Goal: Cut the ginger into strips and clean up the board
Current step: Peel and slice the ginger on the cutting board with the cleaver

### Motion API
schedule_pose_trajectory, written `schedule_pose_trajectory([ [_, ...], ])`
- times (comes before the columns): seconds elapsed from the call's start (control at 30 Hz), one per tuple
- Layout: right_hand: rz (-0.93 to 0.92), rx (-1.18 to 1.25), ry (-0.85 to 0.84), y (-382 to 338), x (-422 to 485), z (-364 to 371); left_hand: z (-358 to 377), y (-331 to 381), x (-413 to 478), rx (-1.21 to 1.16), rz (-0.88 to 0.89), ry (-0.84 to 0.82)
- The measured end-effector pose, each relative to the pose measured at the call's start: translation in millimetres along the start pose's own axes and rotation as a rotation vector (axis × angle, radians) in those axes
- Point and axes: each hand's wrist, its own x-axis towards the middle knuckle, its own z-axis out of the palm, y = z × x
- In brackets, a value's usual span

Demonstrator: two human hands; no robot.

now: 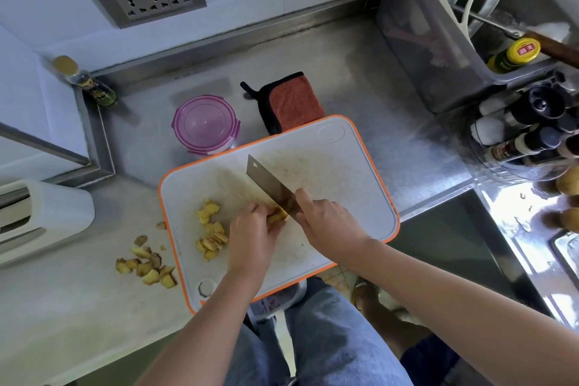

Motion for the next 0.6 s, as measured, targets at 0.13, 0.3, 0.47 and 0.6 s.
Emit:
schedule_pose_trajectory([
  [0.13,-0.002,-0.004,-0.011,1.9,-1.2,-0.3,-0.1,0.2,0.2,-0.005,0.0,-0.002],
  [0.3,0.026,-0.019,-0.059,4.1,-5.7,2.8,-0.3,-0.3,0.3,-0.013,0.001,-0.006],
  [0.47,0.013,-0.027,-0.085,5.4,-2.6,3.1,1.8,-0.6,2.0,0.01,0.01,-0.013],
  [0.6,0.032,-0.03,-0.094,5.7,-0.2,7.3,3.7,-1.4,1.2,0.03,0.021,-0.009],
])
